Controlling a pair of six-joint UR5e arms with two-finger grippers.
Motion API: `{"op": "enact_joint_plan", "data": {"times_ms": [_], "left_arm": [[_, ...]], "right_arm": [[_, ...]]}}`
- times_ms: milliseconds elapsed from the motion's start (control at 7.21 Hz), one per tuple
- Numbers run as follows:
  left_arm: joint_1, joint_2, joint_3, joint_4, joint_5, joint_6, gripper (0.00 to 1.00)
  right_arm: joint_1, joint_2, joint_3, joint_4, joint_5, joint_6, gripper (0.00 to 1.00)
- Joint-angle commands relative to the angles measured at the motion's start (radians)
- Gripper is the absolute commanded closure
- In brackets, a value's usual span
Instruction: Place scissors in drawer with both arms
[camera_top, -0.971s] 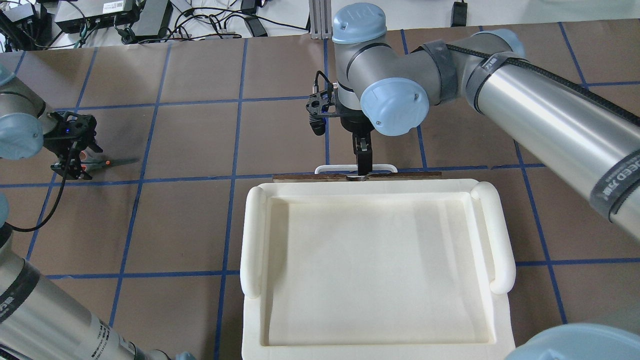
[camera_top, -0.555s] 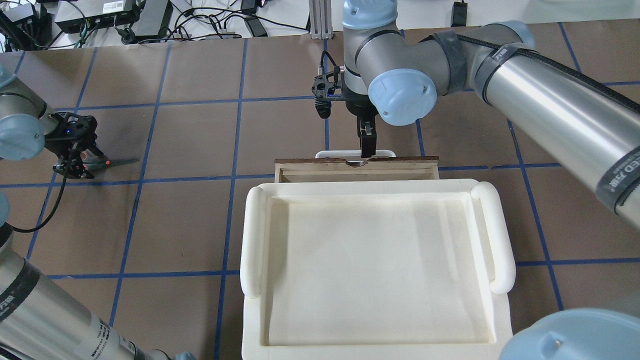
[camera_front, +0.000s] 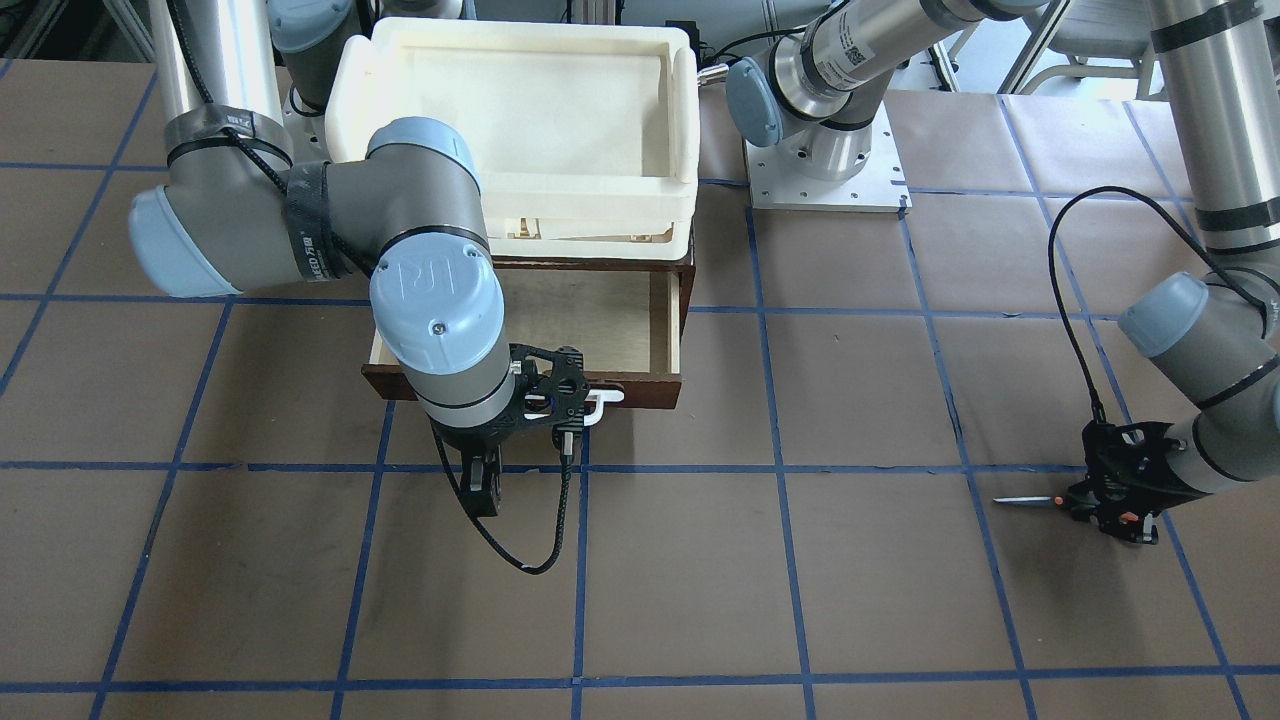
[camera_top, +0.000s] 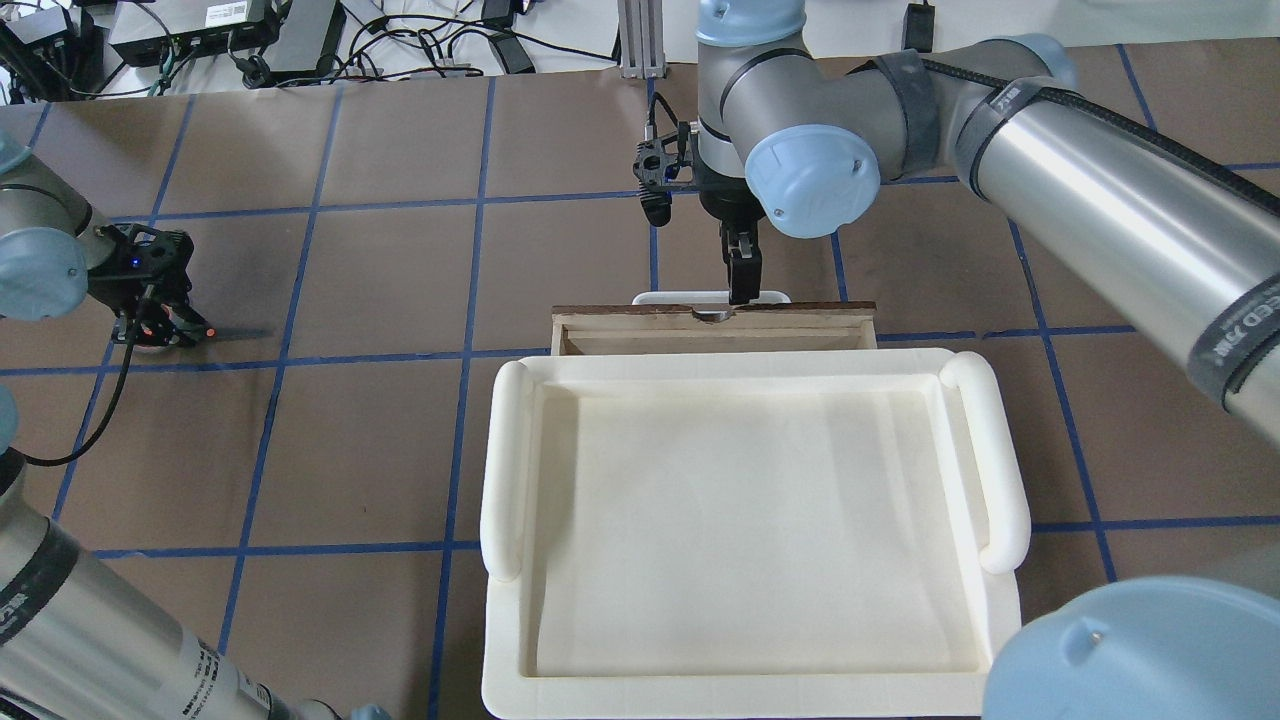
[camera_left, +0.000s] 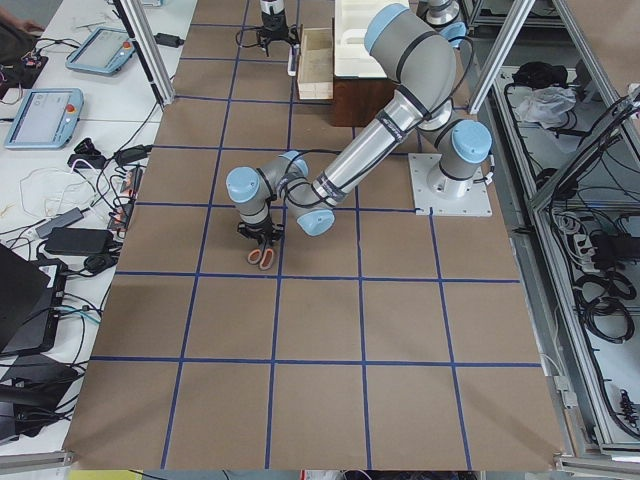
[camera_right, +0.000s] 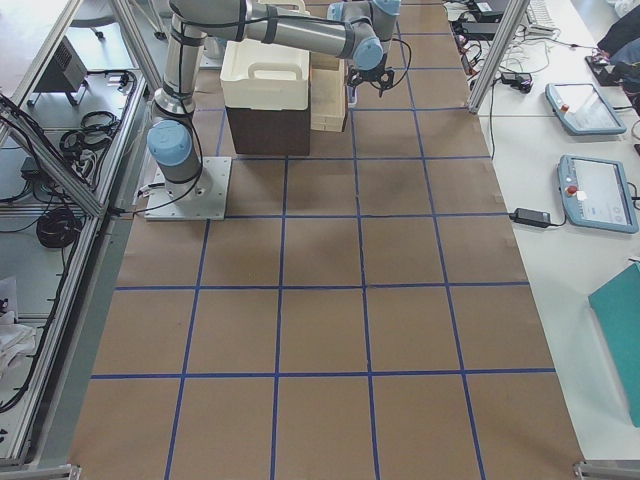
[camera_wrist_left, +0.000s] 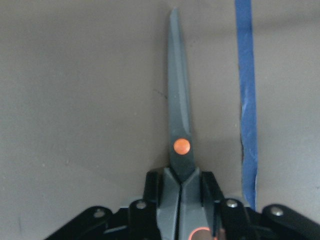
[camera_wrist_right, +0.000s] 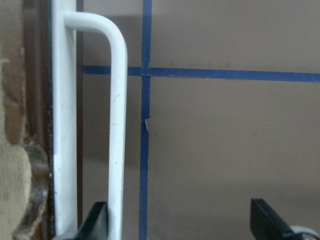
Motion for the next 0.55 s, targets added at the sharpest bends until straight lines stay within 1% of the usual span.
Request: {"op": "enact_joint_plan", "data": {"times_ms": [0, 416], "left_arm": [[-0.002, 0.017, 0.002, 0.002, -0.003, 0.012, 0.99], [-0.003, 0.060, 0.011, -0.008, -0.011, 0.012, 1.00]], "right_arm": [[-0.002, 0.017, -0.018, -0.001, -0.002, -0.002, 0.00], [-0.004, 0.041, -0.075, -0.001, -0.004, -0.002, 0.00]]}}
